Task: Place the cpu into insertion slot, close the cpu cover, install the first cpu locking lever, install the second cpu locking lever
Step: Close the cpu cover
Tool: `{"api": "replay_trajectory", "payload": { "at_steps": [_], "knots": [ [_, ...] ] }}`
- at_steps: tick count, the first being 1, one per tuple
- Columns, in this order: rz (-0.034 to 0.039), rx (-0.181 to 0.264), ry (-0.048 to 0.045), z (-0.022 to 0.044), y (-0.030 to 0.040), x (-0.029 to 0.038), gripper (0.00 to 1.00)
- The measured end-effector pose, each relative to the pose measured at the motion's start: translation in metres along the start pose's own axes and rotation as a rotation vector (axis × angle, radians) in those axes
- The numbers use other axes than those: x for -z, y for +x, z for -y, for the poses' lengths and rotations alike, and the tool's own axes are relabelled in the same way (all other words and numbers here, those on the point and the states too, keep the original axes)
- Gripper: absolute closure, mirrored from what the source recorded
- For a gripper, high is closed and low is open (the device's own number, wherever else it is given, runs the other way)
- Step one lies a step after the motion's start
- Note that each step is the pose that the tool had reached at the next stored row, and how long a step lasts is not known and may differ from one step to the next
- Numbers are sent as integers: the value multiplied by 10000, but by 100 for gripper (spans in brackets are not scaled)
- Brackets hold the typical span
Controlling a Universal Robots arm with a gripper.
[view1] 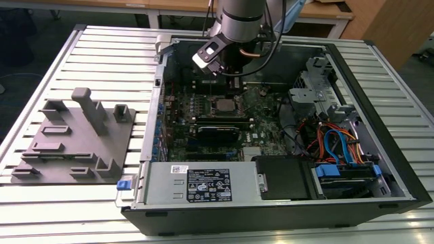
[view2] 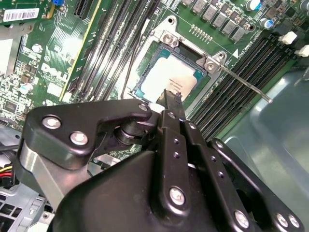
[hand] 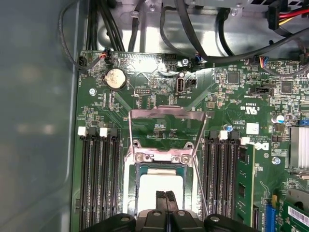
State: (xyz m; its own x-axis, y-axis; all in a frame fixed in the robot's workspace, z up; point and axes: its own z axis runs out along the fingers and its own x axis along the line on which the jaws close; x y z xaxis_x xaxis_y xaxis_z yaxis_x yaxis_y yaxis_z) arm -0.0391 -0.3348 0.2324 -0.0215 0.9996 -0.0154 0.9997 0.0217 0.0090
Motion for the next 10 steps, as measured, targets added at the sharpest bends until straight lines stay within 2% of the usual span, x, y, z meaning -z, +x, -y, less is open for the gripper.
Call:
{"api": "replay_trajectory", "payload": {
  "at_steps": [10],
  "knots": [
    [2,0,-1,-1,-1,98,90]
  ]
}}
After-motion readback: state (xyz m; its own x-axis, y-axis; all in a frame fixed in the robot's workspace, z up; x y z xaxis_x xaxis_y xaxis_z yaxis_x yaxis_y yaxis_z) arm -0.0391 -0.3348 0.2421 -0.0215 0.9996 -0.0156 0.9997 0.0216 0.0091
